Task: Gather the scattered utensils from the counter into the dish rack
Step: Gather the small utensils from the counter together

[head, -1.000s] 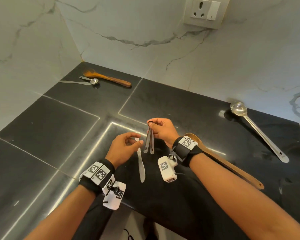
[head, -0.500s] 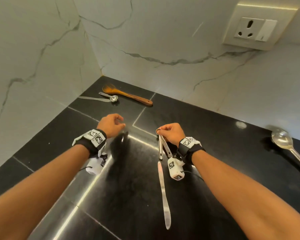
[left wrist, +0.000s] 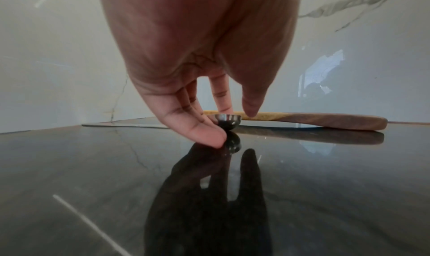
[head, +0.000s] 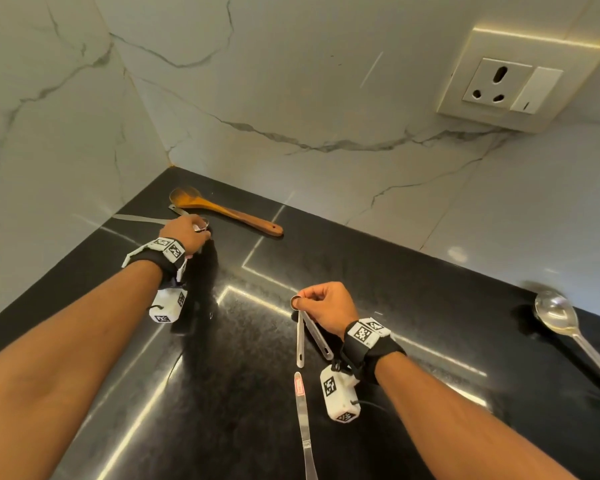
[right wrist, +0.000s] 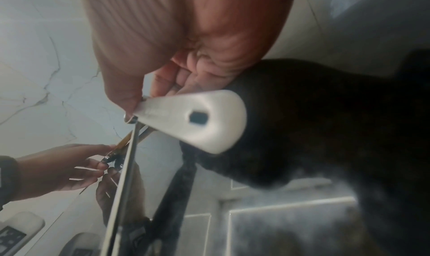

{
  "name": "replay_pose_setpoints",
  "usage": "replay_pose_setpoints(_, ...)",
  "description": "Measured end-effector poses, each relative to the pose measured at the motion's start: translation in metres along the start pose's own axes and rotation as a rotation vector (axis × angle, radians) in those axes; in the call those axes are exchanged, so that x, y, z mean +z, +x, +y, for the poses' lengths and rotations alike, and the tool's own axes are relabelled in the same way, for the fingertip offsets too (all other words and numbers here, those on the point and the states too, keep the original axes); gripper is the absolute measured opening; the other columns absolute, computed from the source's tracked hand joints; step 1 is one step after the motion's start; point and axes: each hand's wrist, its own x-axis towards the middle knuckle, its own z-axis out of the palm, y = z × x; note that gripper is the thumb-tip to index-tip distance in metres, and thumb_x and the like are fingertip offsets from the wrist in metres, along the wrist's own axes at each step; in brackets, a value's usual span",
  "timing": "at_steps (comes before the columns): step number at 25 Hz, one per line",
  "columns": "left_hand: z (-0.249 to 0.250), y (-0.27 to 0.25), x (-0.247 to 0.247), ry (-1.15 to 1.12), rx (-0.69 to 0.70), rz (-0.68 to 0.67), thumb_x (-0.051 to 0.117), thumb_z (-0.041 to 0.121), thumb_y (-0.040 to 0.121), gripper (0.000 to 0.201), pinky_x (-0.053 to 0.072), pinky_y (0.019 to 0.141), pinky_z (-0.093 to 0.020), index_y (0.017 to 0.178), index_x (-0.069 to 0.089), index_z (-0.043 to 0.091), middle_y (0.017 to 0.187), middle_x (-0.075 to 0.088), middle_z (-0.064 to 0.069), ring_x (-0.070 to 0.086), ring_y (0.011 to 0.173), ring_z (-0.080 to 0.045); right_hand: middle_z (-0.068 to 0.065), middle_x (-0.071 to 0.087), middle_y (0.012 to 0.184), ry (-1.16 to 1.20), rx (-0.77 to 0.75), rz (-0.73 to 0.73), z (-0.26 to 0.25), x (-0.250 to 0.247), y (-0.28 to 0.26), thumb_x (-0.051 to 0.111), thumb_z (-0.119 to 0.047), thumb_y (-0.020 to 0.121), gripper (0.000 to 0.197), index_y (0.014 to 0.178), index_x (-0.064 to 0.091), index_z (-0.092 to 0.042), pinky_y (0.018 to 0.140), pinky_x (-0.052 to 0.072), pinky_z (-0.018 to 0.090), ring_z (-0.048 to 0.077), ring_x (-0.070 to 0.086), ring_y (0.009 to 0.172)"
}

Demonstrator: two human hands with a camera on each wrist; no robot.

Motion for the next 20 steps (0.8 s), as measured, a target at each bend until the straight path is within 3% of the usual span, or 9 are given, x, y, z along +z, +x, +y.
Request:
replay_pose_setpoints(3,-0.005,-0.006,0.0,-0.052,-0.038,0.065,0.063,0.054,0.085,0.038,0.058,0.085,-0.044,0.093,0.073,0.018,0.091,0.074,-0.009,0.071,0.083,-0.031,0.007,0.077,0.074,-0.006,-0.004,-0.006,-0.001,-0.001,0.0,0.079,-0.023,0.079,0.011,0.078,0.08,-0.012,0.078,0.061,0.038,0.029,0.075,0.075)
replay_pose_setpoints(6,-0.019,-0.022,0.001,-0.173,-0.082,0.123,0.073,0.044,0.081,0.03,0.058,0.086,-0.043,0.073,0.073,0.015,0.072,0.074,-0.008,0.072,0.075,-0.027,0.005,0.077,0.072,-0.022,-0.021,0.007,-0.003,-0.001,-0.001,0.078,-0.023,0.08,0.011,0.077,0.081,-0.013,0.074,0.058,0.035,0.021,0.072,0.069)
replay_pose_setpoints(8,-0.028,-0.037,-0.002,-0.249,-0.087,0.135,0.077,0.027,0.079,0.01,0.059,0.085,-0.041,0.08,0.072,0.018,0.076,0.075,-0.005,0.073,0.073,-0.022,0.004,0.077,0.072,-0.037,-0.011,0.03,-0.004,-0.001,-0.002,0.079,-0.024,0.079,0.011,0.076,0.081,-0.013,0.075,0.058,0.035,0.02,0.072,0.07)
replay_pose_setpoints(10,-0.037,-0.057,-0.006,-0.254,-0.038,0.167,0.076,0.013,0.076,0.018,0.058,0.085,-0.039,0.088,0.068,0.024,0.08,0.074,0.0,0.072,0.076,-0.02,0.006,0.077,0.073,-0.038,0.001,0.037,-0.006,-0.002,-0.005,0.079,-0.023,0.079,0.011,0.077,0.081,-0.013,0.075,0.058,0.035,0.021,0.072,0.069)
replay_pose_setpoints(13,-0.04,-0.098,-0.014,-0.239,0.05,0.197,0.077,0.017,0.075,0.019,0.056,0.087,-0.039,0.087,0.068,0.028,0.08,0.071,0.005,0.068,0.082,-0.017,0.012,0.076,0.075,-0.029,0.027,-0.01,-0.018,-0.004,-0.012,0.077,-0.022,0.082,0.012,0.083,0.08,-0.01,0.069,0.058,0.032,0.027,0.07,0.066)
replay_pose_setpoints(15,-0.034,-0.132,-0.014,-0.265,0.13,0.197,0.077,0.021,0.078,0.012,0.053,0.086,-0.034,0.089,0.074,0.025,0.082,0.071,0.002,0.066,0.083,-0.016,0.013,0.07,0.07,0.042,0.072,-0.068,-0.026,-0.006,-0.024,0.076,-0.017,0.084,0.015,0.091,0.079,-0.004,0.059,0.055,0.023,0.021,0.061,0.061)
replay_pose_setpoints(16,-0.028,-0.147,-0.012,-0.299,0.168,0.19,0.076,0.023,0.079,0.011,0.052,0.084,-0.031,0.091,0.076,0.022,0.083,0.072,0.001,0.066,0.082,-0.015,0.012,0.066,0.07,0.103,0.097,-0.1,-0.027,-0.008,-0.032,0.075,-0.014,0.085,0.017,0.095,0.077,0.0,0.06,0.054,0.023,0.019,0.058,0.063)
replay_pose_setpoints(18,-0.022,-0.181,-0.004,-0.39,0.229,0.17,0.076,0.023,0.082,0.014,0.052,0.081,-0.023,0.094,0.078,0.018,0.084,0.074,0.0,0.067,0.079,-0.012,0.012,0.065,0.074,0.154,0.09,-0.161,-0.031,-0.01,-0.055,0.074,-0.011,0.086,0.017,0.097,0.075,0.002,0.067,0.053,0.029,0.022,0.057,0.067)
replay_pose_setpoints(20,-0.013,-0.211,0.01,-0.467,0.268,0.121,0.075,0.02,0.083,0.015,0.049,0.073,-0.009,0.097,0.078,0.014,0.086,0.076,-0.001,0.067,0.075,-0.006,0.008,0.07,0.076,0.111,0.012,-0.214,-0.039,-0.014,-0.082,0.073,-0.01,0.086,0.011,0.095,0.076,-0.003,0.064,0.054,0.025,0.018,0.061,0.066)
